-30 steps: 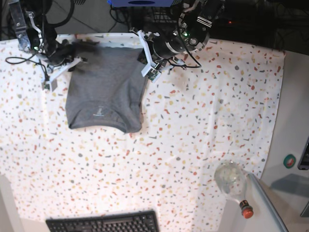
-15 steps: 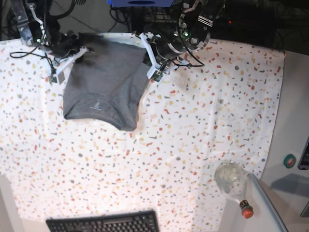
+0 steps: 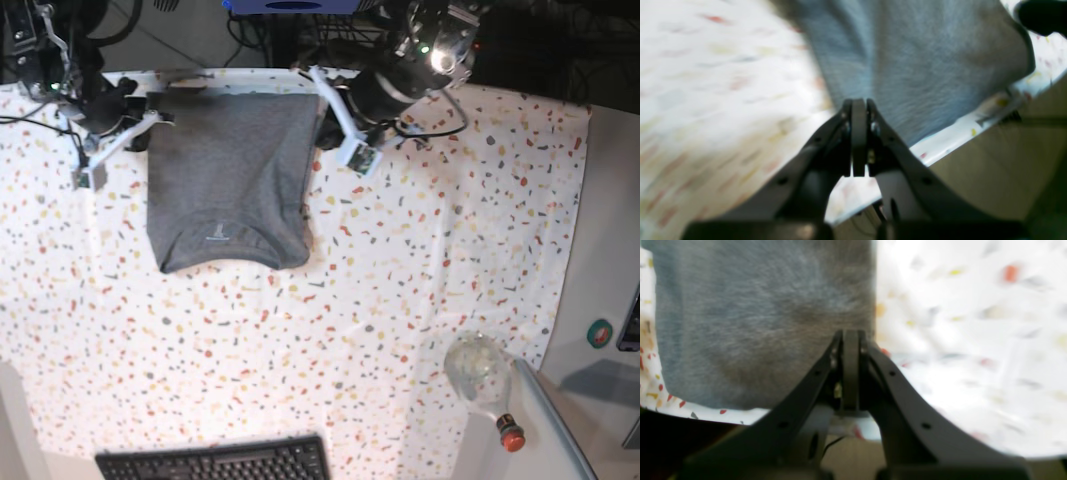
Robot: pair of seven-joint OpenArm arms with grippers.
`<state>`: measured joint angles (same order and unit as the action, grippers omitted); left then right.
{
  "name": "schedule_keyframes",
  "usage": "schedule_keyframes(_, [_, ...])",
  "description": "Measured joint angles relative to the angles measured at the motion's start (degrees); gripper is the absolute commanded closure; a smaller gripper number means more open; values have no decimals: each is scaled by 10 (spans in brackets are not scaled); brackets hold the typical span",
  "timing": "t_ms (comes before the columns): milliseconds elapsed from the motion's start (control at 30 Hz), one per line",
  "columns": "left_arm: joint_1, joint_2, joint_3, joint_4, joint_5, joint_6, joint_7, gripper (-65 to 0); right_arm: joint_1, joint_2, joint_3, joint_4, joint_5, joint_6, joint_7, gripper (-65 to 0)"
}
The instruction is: Layout the t-shirt on the table in an organized manner, then fold the t-shirt properly
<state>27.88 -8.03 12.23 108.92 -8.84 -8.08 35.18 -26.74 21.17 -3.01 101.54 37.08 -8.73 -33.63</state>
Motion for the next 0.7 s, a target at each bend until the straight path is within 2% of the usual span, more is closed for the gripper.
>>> schedule_keyframes(133, [78,-38,-70,46,7,5,-1,0,-83,7,88,87,-4,-5,13,0])
schedule_keyframes(233, [138,-79,-64,45,7,2,-1,0,-181,2,150,125,2,3,3,0])
schedule_keyframes(333, [209,-94,-45,43,7,1,5,0,-260,4,195,124,-4,-3,3,0])
schedule_keyframes(400, [242,-94,-31,40,7,-5,1,0,-307,9,196,119,-5,-1,16,0])
schedule_keyframes(433, [253,-94,-28,36,5,-7,-1,0,-325,9,193,110,-3,12,11,0])
schedule_keyframes(533, [254,-96,-10,-14,9,4,-6,0,-331,1,164,23,3,85,11,0])
schedule_keyframes(600, [226,-96,10,-85,10,3,-2,0,-289,-10,139,-69,-3,110,6,0])
schedule_keyframes(700, [148,-87,42,-225,8,-3,-10,0,-200,-28,87,-215,-60,137,21,0])
